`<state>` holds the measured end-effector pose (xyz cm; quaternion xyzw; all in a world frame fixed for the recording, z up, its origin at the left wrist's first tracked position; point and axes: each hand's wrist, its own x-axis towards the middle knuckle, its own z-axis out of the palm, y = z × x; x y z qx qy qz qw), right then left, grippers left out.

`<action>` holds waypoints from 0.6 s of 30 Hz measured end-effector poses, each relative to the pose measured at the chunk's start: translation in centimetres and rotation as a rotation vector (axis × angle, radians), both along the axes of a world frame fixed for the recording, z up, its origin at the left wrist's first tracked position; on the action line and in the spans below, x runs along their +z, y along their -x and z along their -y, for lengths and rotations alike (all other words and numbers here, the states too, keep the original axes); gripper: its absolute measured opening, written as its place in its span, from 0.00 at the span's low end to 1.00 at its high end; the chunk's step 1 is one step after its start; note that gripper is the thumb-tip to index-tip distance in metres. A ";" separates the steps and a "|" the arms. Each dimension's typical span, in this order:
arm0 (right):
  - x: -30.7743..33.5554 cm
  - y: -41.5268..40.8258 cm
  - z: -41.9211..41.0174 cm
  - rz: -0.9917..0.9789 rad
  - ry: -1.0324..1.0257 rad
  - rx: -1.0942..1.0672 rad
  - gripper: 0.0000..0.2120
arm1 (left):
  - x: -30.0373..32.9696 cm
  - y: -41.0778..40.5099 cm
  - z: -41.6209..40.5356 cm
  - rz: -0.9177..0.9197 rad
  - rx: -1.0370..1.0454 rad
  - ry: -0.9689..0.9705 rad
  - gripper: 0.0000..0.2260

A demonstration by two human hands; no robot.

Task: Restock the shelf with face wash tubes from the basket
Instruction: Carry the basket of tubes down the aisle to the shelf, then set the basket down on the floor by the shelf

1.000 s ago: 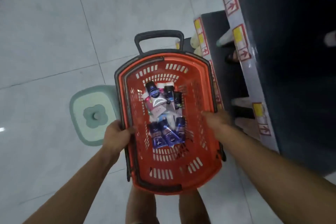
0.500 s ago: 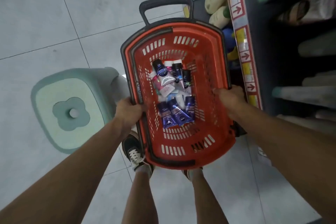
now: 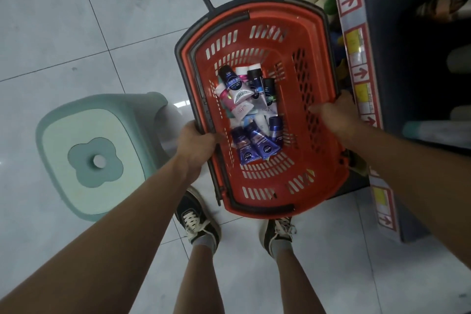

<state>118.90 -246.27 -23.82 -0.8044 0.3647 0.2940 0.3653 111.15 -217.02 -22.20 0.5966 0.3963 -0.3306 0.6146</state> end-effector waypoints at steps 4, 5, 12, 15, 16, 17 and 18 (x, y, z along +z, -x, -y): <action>0.4 -0.1 -0.9 -0.067 0.146 0.088 0.40 | 0.5 -0.1 0.2 0.012 -0.040 -0.029 0.11; 0.7 0.4 -1.2 -0.078 0.213 0.144 0.43 | 0.9 0.0 0.2 0.019 -0.054 -0.037 0.11; 6.0 4.1 -3.8 -0.125 0.266 0.279 0.37 | 8.1 -0.2 -0.1 0.130 -0.153 -0.183 0.13; 10.4 5.1 -5.1 -0.103 0.212 0.347 0.26 | 13.7 -0.2 -0.3 0.209 -0.257 -0.280 0.10; 12.0 5.3 -5.5 -0.081 0.207 0.397 0.21 | 15.6 -0.2 -0.4 0.234 -0.290 -0.324 0.11; 13.6 5.6 -5.9 -0.059 0.208 0.445 0.18 | 17.6 -0.1 -0.5 0.256 -0.326 -0.364 0.15; 15.4 5.8 -6.3 -0.039 0.212 0.486 0.17 | 19.4 0.0 -0.8 0.278 -0.360 -0.399 0.19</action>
